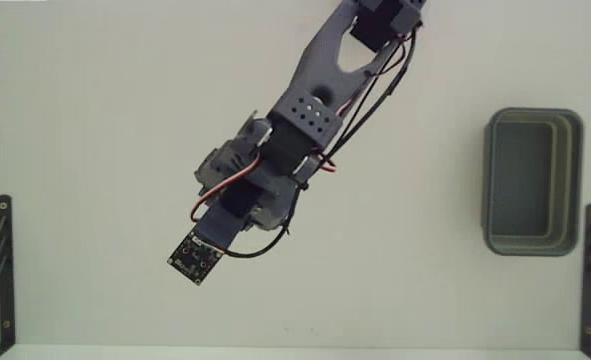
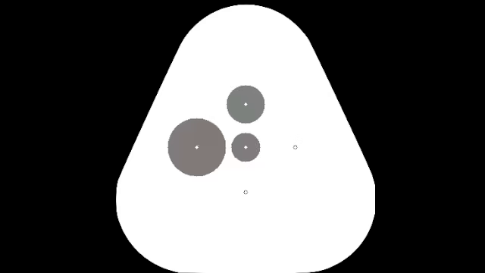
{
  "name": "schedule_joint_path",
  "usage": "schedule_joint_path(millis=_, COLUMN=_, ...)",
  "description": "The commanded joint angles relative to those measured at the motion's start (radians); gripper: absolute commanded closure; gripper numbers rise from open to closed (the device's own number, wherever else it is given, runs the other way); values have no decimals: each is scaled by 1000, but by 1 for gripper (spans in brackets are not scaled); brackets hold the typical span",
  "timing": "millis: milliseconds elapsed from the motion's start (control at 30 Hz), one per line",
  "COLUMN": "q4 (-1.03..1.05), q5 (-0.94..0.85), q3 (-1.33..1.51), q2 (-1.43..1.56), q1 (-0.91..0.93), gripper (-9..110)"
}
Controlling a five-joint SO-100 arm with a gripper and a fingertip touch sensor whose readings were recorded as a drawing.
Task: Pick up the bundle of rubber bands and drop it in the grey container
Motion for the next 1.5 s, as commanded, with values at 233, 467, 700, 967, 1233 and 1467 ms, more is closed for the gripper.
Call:
schedule_joint_path(millis=233, q4=13, q5=3, q3=-43, q2=28, q1=12, gripper=55)
schedule_joint_path(millis=467, q4=11, q5=3, q3=-30, q2=39, q1=-39, gripper=55)
schedule_joint_path(millis=700, q4=8, q5=3, q3=-9, q2=57, q1=-123, gripper=55)
schedule_joint_path(millis=967, q4=3, q5=3, q3=23, q2=84, q1=-252, gripper=55)
schedule_joint_path(millis=1233, q4=-4, q5=3, q3=64, q2=118, q1=-414, gripper=55)
schedule_joint_path(millis=1467, q4=-10, q5=3, q3=102, q2=150, q1=-564, gripper=55)
